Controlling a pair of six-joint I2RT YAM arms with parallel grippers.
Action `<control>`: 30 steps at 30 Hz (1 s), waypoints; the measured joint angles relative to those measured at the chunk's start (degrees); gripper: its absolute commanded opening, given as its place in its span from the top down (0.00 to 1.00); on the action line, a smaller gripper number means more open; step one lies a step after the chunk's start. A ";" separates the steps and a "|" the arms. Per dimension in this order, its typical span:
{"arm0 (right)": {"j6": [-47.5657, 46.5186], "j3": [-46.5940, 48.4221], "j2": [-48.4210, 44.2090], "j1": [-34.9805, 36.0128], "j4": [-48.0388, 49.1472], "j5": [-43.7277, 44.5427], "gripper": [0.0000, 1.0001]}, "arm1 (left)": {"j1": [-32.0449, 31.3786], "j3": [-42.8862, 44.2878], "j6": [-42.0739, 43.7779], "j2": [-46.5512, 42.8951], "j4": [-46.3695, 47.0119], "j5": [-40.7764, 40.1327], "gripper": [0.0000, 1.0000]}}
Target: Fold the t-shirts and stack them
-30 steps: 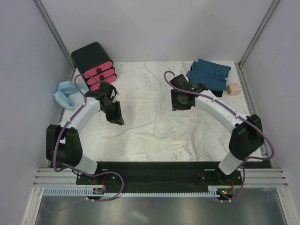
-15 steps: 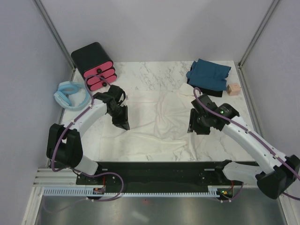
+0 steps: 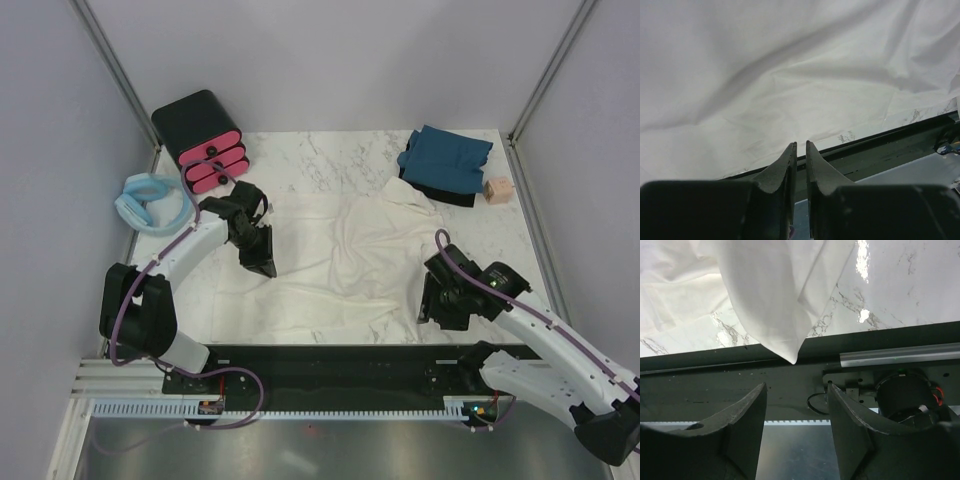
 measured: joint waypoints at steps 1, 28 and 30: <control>0.17 -0.20 0.02 0.00 0.44 -0.13 0.39 | 0.00 0.02 0.00 0.00 -0.04 0.00 0.81; -1.44 -6.82 12.50 1.03 8.59 -6.64 0.35 | 0.00 1.14 -0.02 -0.04 -1.44 -0.02 0.82; -1.42 -7.41 12.52 1.14 9.20 -7.28 0.35 | 0.00 1.14 -0.02 -0.04 -1.42 -0.04 0.82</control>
